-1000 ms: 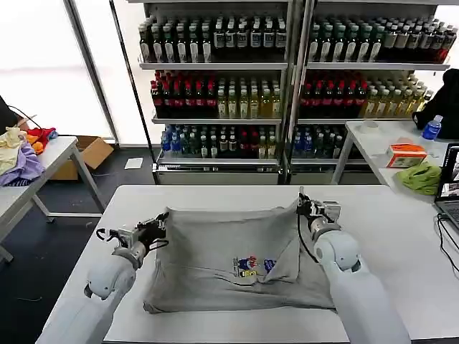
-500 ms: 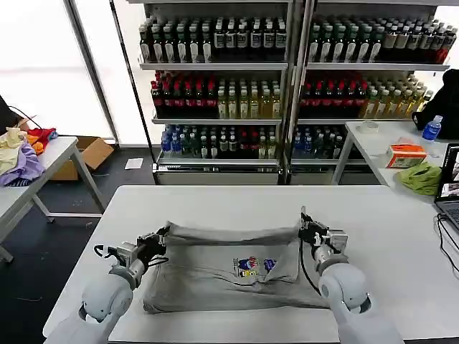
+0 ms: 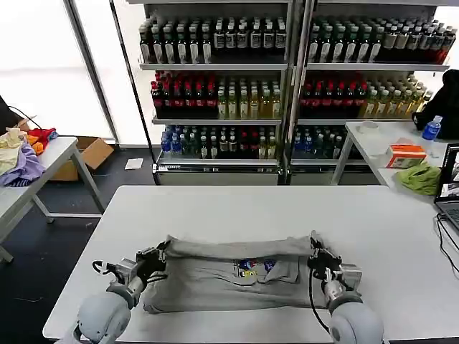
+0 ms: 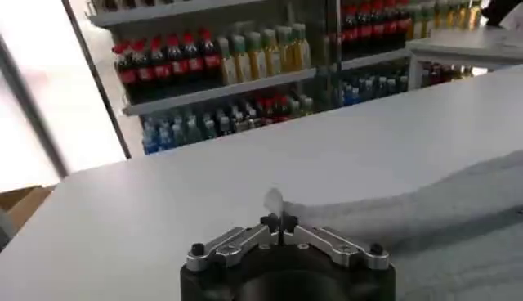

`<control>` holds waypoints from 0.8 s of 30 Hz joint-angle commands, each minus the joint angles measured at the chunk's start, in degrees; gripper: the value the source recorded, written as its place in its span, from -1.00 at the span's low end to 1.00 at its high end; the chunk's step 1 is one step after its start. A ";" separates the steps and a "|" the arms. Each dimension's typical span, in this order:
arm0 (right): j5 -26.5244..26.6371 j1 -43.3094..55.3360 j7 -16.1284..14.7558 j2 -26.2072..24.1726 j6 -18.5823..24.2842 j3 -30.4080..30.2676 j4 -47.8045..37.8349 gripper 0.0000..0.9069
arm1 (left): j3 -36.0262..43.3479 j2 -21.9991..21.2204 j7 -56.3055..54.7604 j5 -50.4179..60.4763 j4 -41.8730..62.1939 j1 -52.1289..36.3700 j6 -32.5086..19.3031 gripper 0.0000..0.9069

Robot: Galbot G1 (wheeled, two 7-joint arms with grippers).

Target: Fold and organize the clothes.

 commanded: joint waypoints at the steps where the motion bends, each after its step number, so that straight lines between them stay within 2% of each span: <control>1: -2.96 -7.46 0.16 0.76 1.42 1.06 2.84 -1.00 | -0.87 0.45 0.02 1.18 -2.65 4.81 0.22 -1.00; 8: -5.19 -6.71 0.02 0.88 3.00 0.78 -0.52 -1.00 | -1.08 0.07 0.26 1.92 -3.09 5.89 0.58 -1.00; 24: -7.38 -5.00 -0.08 0.78 3.77 1.03 -4.30 -1.00 | -1.43 -0.59 0.57 3.31 -3.34 7.36 0.70 -1.00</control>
